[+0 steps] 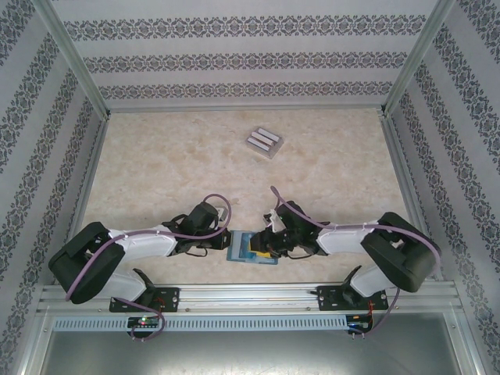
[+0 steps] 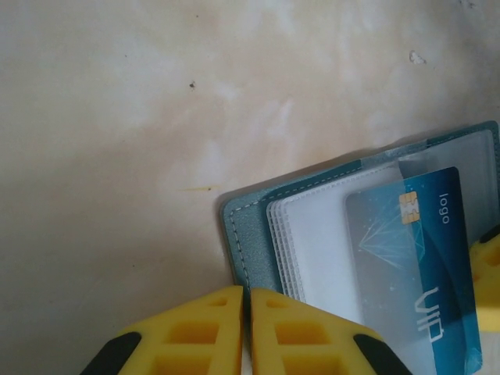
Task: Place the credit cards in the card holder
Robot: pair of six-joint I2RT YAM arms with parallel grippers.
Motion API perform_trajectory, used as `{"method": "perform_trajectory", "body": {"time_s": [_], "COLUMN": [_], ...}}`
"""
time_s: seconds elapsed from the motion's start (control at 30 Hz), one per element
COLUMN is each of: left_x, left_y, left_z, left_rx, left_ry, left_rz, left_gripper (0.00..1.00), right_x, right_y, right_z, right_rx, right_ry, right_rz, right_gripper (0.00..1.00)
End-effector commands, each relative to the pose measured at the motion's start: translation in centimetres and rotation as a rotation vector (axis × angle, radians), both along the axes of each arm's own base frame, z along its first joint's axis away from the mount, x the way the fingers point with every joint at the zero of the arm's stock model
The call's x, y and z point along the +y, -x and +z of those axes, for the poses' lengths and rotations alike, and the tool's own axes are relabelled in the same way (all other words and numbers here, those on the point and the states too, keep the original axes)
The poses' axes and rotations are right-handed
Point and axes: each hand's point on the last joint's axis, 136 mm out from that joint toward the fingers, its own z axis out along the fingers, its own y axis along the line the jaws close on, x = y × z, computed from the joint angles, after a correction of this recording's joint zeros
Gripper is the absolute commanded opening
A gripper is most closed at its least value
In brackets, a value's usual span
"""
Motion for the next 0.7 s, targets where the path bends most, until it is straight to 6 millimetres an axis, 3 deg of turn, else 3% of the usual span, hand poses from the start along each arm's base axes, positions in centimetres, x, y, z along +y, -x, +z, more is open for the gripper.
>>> {"method": "perform_trajectory", "body": {"time_s": [0.0, 0.17, 0.33, 0.67], "left_x": [0.1, 0.0, -0.1, -0.1], "left_y": [1.8, 1.8, 1.8, 1.8], "left_z": [-1.2, -1.3, -1.4, -1.8], "left_rx": [0.044, 0.047, 0.052, 0.056], "left_ry": [-0.014, -0.015, -0.015, -0.011], "left_rz": [-0.028, -0.032, -0.039, -0.035], "left_gripper": [0.11, 0.10, 0.10, 0.07], "right_x": [-1.6, -1.3, -0.2, 3.3], "right_y": [0.5, 0.3, -0.3, -1.7], "right_z": [-1.2, -1.3, -1.5, -1.6], "right_rx": [0.008, 0.009, 0.000, -0.049], "right_ry": [0.101, 0.127, 0.136, 0.144], "right_rz": [-0.008, 0.014, 0.041, 0.101], "right_gripper": [0.40, 0.23, 0.16, 0.25]}}
